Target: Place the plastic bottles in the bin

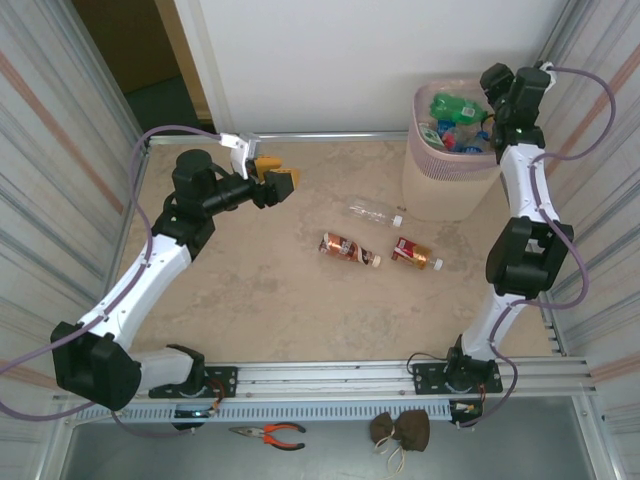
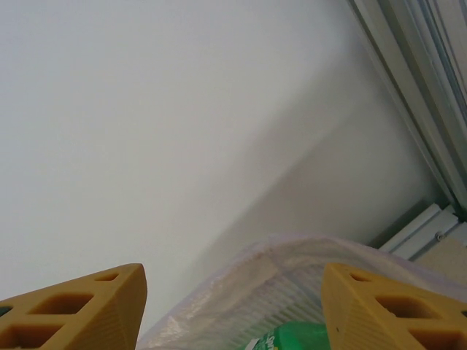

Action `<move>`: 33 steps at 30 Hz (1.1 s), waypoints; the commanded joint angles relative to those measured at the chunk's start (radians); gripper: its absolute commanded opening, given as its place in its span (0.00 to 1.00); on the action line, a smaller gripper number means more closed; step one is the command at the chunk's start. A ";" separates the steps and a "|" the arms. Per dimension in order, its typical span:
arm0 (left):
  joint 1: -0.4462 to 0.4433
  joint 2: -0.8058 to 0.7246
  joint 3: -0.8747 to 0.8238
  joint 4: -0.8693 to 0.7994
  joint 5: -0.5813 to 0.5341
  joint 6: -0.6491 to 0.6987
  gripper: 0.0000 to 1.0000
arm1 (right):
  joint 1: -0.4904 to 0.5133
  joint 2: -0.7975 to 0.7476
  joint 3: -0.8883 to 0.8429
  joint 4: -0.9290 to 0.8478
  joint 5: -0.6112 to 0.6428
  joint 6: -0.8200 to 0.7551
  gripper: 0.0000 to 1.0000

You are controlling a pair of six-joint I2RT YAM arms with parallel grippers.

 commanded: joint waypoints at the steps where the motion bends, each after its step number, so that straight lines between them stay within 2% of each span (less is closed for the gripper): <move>1: 0.006 -0.035 -0.005 -0.012 0.008 0.023 0.72 | 0.007 -0.041 0.063 -0.045 -0.029 -0.075 0.61; 11: 0.006 -0.049 -0.022 -0.026 0.019 0.018 0.72 | 0.045 0.013 0.200 -0.186 -0.267 -0.117 0.51; 15: 0.007 -0.056 -0.029 -0.036 0.016 0.018 0.71 | 0.082 0.011 0.215 -0.239 -0.310 -0.136 0.50; 24: 0.006 -0.033 -0.033 -0.115 0.013 0.006 0.71 | 0.189 -0.068 0.211 -0.446 -0.311 -0.303 0.50; 33: 0.007 0.018 -0.042 -0.144 0.030 -0.058 0.70 | 0.342 -0.124 0.201 -0.717 -0.260 -0.621 0.52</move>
